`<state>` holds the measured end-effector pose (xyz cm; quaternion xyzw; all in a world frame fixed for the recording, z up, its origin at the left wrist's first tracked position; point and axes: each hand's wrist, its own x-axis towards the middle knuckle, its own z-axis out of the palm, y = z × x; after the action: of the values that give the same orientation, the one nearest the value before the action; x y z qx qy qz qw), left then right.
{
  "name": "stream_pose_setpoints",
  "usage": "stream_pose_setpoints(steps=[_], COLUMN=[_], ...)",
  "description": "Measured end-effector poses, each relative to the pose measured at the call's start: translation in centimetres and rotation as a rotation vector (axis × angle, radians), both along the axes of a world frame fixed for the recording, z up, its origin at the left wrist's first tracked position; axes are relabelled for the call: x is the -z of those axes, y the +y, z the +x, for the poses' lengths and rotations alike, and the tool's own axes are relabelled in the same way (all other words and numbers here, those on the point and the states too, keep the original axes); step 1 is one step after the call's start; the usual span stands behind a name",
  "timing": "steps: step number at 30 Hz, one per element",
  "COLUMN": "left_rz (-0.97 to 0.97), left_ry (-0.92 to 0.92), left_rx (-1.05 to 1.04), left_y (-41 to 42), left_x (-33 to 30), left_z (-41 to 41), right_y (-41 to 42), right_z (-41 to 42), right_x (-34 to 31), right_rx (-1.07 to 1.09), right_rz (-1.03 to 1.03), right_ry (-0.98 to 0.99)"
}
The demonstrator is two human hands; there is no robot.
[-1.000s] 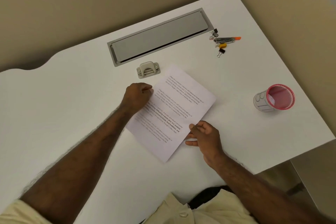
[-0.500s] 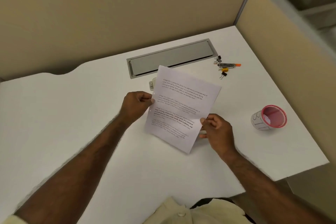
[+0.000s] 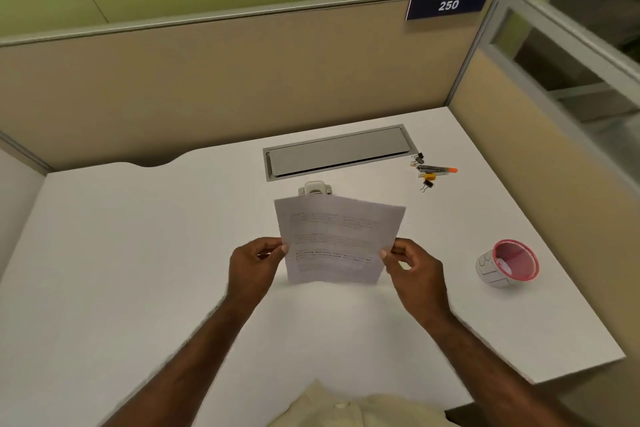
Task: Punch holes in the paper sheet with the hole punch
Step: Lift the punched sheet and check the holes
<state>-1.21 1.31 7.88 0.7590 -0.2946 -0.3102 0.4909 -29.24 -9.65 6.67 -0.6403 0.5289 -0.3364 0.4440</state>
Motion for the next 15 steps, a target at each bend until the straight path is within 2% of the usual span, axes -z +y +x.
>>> stream_pose_setpoints(steps=[4,8,11,15], left_rz=[0.015,-0.049,-0.066,-0.019], left_ry=[-0.032,-0.064,-0.043,0.011], left_rx=[-0.042,-0.085,-0.122,-0.140], left_y=[1.0,1.7,2.3,3.1], left_x=[0.9,1.1,1.4,2.1], left_z=[-0.9,-0.9,-1.0,-1.5], right_y=[1.4,2.1,2.4,3.1], right_z=[0.9,1.3,1.2,1.1], right_x=[0.5,-0.5,-0.6,0.1], right_rx=[0.042,0.054,0.052,0.011], right_rz=[0.009,-0.063,-0.107,-0.045], right_ry=[0.044,-0.008,0.003,0.004])
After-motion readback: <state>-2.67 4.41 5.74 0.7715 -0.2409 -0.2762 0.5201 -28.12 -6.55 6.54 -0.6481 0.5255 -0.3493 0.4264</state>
